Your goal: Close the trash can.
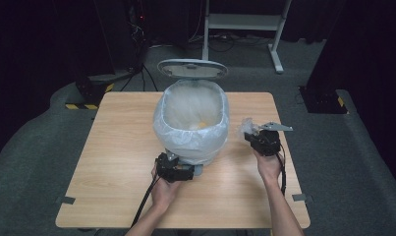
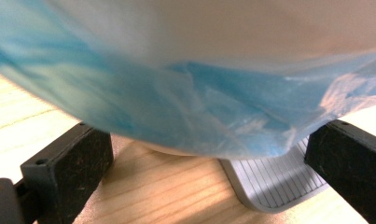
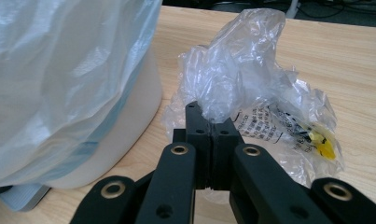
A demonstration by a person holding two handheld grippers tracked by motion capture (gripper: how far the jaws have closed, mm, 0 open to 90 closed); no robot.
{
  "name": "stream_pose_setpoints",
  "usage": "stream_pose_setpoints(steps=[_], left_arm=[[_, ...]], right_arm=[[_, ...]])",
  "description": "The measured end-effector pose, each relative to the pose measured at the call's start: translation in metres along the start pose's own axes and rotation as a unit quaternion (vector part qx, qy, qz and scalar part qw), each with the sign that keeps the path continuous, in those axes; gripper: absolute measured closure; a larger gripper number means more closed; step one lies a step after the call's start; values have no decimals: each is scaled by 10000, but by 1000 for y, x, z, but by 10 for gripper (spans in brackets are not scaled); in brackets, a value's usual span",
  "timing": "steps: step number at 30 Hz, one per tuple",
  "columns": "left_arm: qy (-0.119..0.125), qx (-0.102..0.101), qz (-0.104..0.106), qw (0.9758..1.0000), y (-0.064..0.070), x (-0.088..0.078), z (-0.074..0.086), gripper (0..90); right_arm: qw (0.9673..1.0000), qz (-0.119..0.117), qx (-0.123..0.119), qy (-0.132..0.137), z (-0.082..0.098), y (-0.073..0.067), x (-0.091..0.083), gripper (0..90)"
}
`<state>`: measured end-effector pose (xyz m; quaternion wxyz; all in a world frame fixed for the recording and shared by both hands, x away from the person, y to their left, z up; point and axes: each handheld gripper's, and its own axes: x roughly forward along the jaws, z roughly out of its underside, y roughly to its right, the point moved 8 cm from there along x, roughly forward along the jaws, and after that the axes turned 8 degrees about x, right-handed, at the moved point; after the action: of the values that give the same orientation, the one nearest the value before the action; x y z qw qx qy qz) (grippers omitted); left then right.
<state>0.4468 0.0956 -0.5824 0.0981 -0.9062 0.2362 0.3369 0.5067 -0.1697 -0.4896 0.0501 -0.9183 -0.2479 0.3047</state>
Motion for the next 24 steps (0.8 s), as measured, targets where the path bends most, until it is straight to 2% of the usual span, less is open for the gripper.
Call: stream_pose_setpoints(steps=[11,24], left_arm=[[21,-67,43,10000,0,1,0,13],[-6,-49,71,10000,0,1,0,14]], right_arm=[[9999,-74,-121,-37,4,-8,-12,892],[9992,-332,-222,-18,4,-22,-30,892]])
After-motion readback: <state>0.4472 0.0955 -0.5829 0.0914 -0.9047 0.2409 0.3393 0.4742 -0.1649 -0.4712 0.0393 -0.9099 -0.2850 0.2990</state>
